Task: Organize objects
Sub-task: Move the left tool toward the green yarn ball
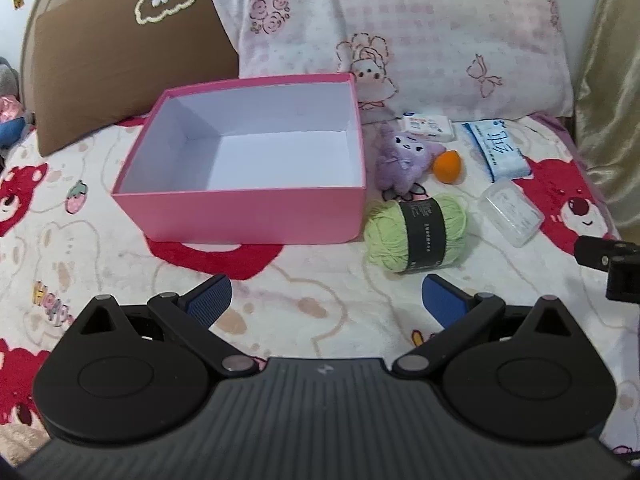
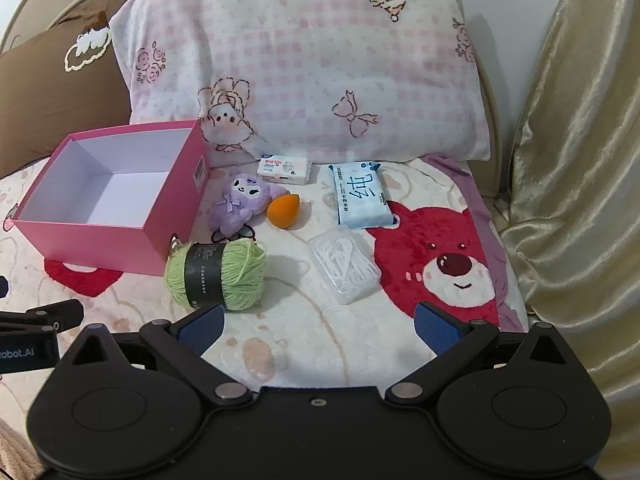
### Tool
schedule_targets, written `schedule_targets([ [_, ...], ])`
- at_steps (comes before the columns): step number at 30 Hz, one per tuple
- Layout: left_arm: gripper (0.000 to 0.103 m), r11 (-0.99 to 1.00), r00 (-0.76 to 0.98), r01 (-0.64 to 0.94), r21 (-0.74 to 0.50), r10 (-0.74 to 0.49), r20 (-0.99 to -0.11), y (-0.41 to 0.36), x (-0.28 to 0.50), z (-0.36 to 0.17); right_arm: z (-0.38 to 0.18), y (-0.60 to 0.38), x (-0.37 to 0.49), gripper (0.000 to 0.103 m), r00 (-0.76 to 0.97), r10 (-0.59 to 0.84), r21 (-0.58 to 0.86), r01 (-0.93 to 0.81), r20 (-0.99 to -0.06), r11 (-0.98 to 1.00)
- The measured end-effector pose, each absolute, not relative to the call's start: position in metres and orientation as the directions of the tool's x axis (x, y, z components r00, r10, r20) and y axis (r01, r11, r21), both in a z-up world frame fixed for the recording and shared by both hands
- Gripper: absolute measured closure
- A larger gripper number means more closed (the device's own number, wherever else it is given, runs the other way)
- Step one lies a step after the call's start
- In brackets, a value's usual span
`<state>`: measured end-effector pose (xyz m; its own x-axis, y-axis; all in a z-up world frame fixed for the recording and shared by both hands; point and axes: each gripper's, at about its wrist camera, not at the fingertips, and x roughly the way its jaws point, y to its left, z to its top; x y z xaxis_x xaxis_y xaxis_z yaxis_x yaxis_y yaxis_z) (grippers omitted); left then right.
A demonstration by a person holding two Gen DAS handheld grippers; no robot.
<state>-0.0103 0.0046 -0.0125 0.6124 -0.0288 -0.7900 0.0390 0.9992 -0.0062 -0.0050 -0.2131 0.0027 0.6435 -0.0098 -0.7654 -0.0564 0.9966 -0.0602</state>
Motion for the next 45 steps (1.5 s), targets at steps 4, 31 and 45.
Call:
schedule_targets([
  [4, 0.000, 1.000, 0.610, 0.005, -0.023, -0.021, -0.792, 0.012, -0.009, -0.019, 0.003, -0.215, -0.006, 0.001, 0.657, 0.000, -0.049, -0.056, -0.754, 0.997],
  [31, 0.000, 0.999, 0.585, 0.008, -0.040, -0.037, -0.810, 0.007, -0.011, -0.018, -0.002, -0.216, -0.004, 0.001, 0.657, 0.061, 0.005, -0.087, -0.752, 0.996],
  [45, 0.000, 1.000, 0.608, 0.020, -0.022, -0.030, -0.793, 0.002, -0.019, -0.004, 0.005, -0.219, -0.007, 0.001, 0.666, 0.072, 0.015, -0.090, -0.742, 0.996],
])
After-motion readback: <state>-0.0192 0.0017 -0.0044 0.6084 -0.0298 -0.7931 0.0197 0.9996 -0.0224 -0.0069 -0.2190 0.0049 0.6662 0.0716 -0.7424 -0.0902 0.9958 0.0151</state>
